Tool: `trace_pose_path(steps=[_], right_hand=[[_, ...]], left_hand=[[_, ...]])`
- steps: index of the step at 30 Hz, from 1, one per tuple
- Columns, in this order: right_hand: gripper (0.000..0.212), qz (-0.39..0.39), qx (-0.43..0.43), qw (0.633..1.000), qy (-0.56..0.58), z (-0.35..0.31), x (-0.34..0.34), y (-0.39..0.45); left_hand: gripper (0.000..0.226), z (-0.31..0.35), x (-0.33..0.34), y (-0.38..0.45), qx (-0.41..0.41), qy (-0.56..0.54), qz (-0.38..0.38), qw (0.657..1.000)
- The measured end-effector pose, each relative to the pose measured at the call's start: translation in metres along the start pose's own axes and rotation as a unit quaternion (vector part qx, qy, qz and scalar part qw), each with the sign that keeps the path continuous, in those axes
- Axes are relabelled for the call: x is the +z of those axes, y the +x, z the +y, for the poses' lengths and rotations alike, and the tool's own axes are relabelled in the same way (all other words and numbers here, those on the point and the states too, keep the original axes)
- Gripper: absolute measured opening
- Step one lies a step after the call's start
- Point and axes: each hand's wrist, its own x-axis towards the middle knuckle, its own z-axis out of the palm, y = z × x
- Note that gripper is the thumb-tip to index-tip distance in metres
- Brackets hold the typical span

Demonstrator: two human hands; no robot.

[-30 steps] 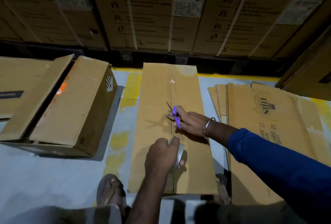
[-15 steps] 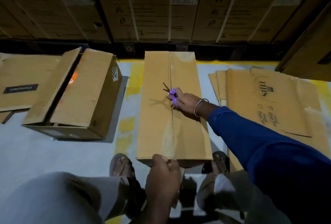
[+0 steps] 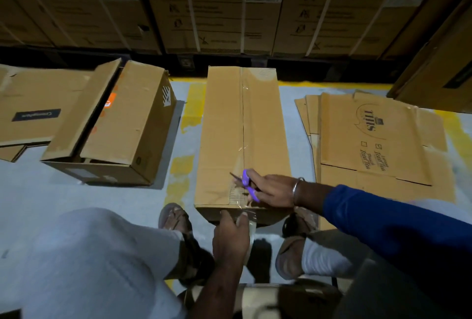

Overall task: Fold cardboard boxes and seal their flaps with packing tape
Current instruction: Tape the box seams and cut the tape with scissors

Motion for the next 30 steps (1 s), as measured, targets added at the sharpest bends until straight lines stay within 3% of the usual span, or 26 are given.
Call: trace_pose_path(steps=[4,15,18,20,24,30], right_hand=[[0.038,0.008,-0.009,1.000,0.005,0.004,0.017,-0.006],[0.033,0.128,0.047,0.990,0.024,0.036,-0.016,0.032],[0.033,0.123,0.059,0.990,0.033,0.042,-0.015,0.040],[0.033,0.119,0.054,0.990,0.048,0.045,-0.015,0.043],[0.037,0.123,0.071,0.989,0.048,0.045,-0.017,0.047],[0.038,0.166,0.069,0.970,0.165,0.033,-0.048,0.027]], left_hand=[[0.065,0.007,0.006,0.009,0.021,-0.052,0.019,0.998],[0.076,0.051,0.009,0.066,0.079,-0.161,-0.012,0.984],[0.077,0.029,0.018,0.063,0.071,-0.101,-0.033,0.992],[0.068,0.009,0.026,0.059,0.039,-0.047,-0.049,0.997],[0.024,-0.002,0.033,0.056,0.002,-0.075,-0.069,0.995],[0.023,-0.012,0.038,0.065,-0.034,-0.155,-0.056,0.986]])
